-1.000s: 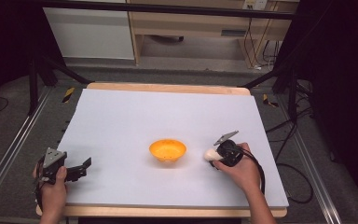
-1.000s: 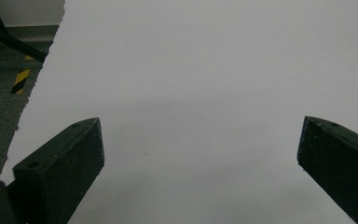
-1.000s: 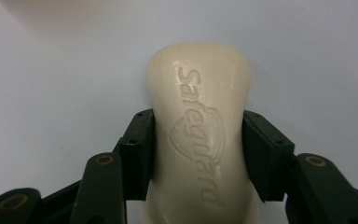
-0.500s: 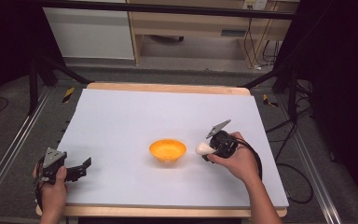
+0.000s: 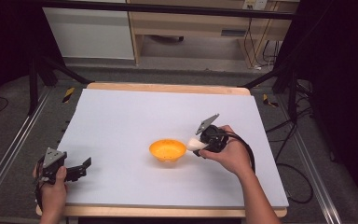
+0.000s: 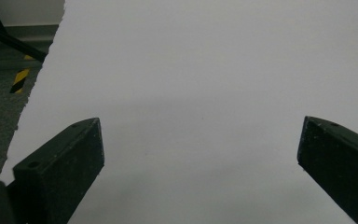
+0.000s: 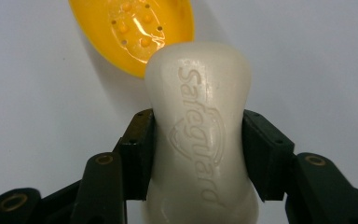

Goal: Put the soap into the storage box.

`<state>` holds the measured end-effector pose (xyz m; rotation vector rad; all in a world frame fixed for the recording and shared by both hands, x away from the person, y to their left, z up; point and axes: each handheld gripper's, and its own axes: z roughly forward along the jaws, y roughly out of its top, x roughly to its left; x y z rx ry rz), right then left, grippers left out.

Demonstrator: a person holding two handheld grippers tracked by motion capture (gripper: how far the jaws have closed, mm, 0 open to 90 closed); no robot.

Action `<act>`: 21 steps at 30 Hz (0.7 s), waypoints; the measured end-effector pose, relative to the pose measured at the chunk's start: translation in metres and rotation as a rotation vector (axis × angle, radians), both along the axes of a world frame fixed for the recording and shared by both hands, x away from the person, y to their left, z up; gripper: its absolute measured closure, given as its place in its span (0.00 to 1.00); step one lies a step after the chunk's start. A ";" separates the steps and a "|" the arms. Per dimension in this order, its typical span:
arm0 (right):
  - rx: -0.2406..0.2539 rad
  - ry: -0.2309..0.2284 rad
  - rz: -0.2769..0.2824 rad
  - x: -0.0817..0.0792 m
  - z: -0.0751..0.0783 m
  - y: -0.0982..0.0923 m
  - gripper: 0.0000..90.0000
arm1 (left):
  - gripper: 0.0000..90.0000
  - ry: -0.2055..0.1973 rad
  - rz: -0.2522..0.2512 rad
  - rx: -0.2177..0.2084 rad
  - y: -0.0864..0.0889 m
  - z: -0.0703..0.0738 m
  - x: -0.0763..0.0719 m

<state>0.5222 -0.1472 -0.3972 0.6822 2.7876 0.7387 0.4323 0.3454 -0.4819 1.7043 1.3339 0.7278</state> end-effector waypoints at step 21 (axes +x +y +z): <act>-0.021 -0.022 0.123 0.007 0.006 0.039 0.54 | 0.00 0.000 0.001 -0.003 0.001 0.000 0.000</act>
